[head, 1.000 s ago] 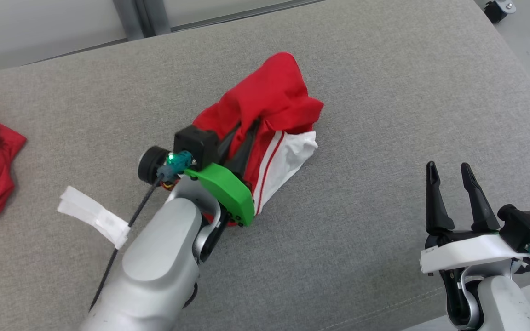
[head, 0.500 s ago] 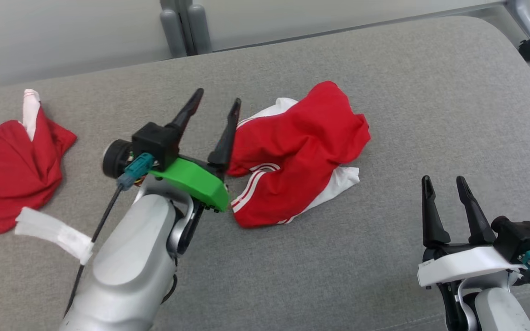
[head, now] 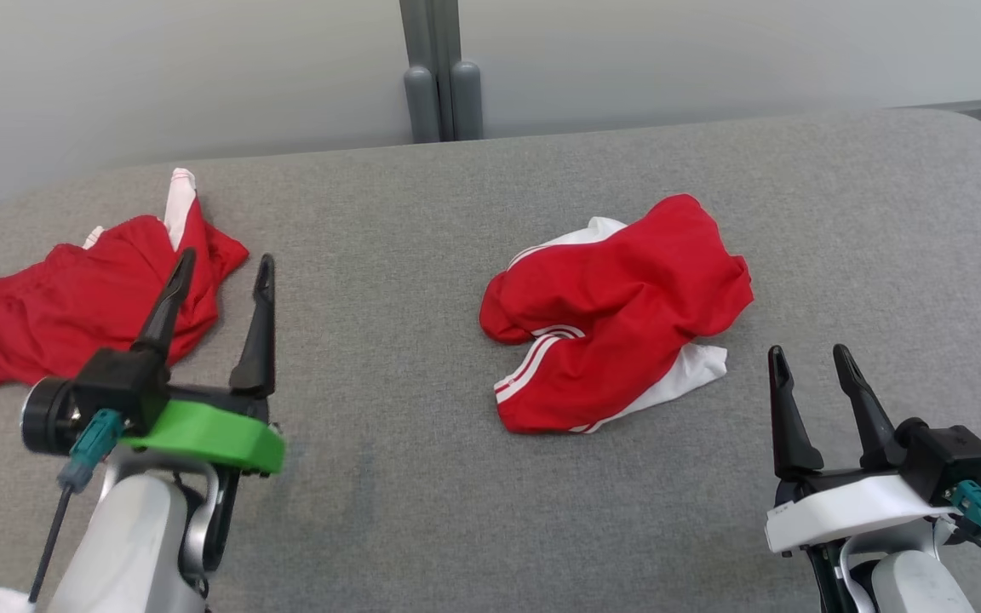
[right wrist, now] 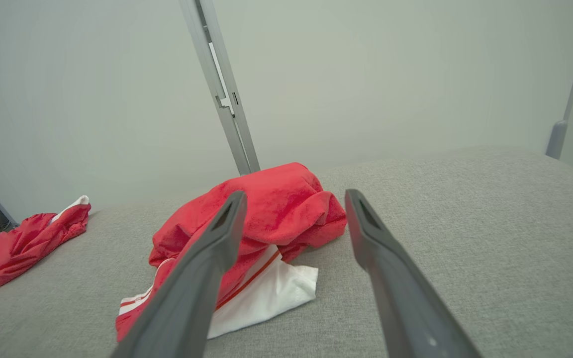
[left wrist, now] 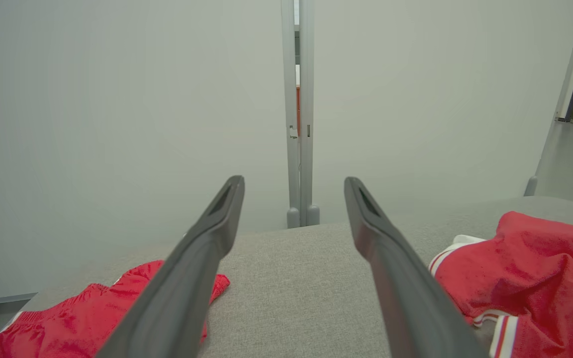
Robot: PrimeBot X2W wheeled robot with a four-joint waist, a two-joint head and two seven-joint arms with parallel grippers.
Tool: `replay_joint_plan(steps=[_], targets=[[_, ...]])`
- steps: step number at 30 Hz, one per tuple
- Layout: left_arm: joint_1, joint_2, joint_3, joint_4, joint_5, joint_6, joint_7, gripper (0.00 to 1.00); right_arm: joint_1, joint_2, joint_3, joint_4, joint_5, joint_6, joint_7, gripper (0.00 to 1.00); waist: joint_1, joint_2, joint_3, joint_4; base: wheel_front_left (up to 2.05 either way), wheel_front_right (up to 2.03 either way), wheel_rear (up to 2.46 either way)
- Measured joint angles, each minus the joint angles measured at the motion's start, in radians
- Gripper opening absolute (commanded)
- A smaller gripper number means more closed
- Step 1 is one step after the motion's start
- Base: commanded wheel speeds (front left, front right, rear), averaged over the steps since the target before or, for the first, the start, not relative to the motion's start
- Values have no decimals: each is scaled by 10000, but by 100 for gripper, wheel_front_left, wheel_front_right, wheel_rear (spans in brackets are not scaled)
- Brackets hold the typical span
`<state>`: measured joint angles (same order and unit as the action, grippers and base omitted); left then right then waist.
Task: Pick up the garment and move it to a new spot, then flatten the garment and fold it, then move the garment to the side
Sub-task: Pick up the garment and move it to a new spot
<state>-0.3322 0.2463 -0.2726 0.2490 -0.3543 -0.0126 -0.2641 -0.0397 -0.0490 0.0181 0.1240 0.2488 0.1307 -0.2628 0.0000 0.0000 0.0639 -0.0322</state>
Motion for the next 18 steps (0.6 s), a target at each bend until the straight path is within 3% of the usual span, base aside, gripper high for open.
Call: replay_joint_plan(steps=[6, 18], targets=[[1779, -21, 1143, -704, 127, 115, 0, 100, 177, 0, 92, -31, -102, 0, 0, 100, 0, 0, -327, 254, 0, 0, 0], [3205, -800, 2082, -813, 554, -301, 0, 100, 354, 0, 328, 52, -420, 0, 0, 100, 0, 0, -469, 392, 0, 0, 0]])
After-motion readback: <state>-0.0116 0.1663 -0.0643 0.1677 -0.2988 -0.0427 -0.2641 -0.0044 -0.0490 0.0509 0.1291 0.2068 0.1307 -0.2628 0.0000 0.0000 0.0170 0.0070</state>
